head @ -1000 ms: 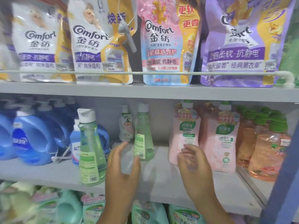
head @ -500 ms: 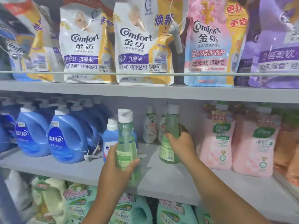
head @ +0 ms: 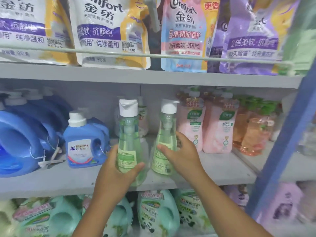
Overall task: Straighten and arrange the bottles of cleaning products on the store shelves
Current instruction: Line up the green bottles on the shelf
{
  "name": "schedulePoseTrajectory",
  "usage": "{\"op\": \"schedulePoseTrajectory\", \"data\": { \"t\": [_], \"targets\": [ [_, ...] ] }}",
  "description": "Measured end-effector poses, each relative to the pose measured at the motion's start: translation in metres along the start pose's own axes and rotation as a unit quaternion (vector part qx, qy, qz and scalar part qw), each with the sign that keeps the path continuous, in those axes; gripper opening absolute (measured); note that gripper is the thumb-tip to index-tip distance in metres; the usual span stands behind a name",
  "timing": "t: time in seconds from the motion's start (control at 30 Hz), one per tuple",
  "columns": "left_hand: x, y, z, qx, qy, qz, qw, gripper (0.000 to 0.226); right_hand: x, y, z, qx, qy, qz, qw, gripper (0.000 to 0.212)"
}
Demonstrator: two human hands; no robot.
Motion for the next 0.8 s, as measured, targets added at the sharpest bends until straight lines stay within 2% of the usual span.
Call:
{"op": "schedulePoseTrajectory", "data": {
  "t": [0.1,0.2,0.37,0.4,0.47,0.5,0.63,0.8],
  "targets": [
    [0.016,0.027,0.006,0.004,0.005,0.003,1.000,0.072,0.002,0.020,-0.041,0.011,-0.025,0.011,1.000,0.037],
    [0.048,0.067,0.020,-0.007,0.030,0.002,1.000,0.063,0.003,0.039,-0.092,0.022,-0.054,0.004,0.998,0.038],
    [0.141,0.147,0.061,-0.012,0.098,0.034,0.995,0.051,-0.001,0.061,-0.213,0.038,-0.073,-0.017,0.996,0.036],
    [0.161,0.163,0.071,-0.015,0.112,0.039,0.993,0.052,-0.003,0.064,-0.242,0.039,-0.075,-0.020,0.996,0.041],
    [0.205,0.189,0.092,-0.025,0.131,0.059,0.989,0.069,-0.011,0.065,-0.304,0.051,-0.077,-0.027,0.995,0.060],
    [0.227,0.199,0.103,-0.030,0.136,0.071,0.988,0.074,-0.016,0.064,-0.334,0.057,-0.079,-0.033,0.995,0.061],
    [0.316,0.231,0.147,-0.059,0.140,0.142,0.978,0.049,-0.052,0.054,-0.439,0.076,-0.069,-0.083,0.991,0.038],
    [0.396,0.236,0.197,-0.067,0.135,0.188,0.971,0.052,-0.086,0.022,-0.525,0.105,-0.042,-0.121,0.986,0.037]
  ]
}}
Point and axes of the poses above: each hand's wrist, its own y-axis away from the middle knuckle, its own z-axis out of the palm, x = y × z, the point moved 3 cm from there along -y, towards the middle knuckle, and after that the axes turned 11 degrees about x, right-handed, at the moved point
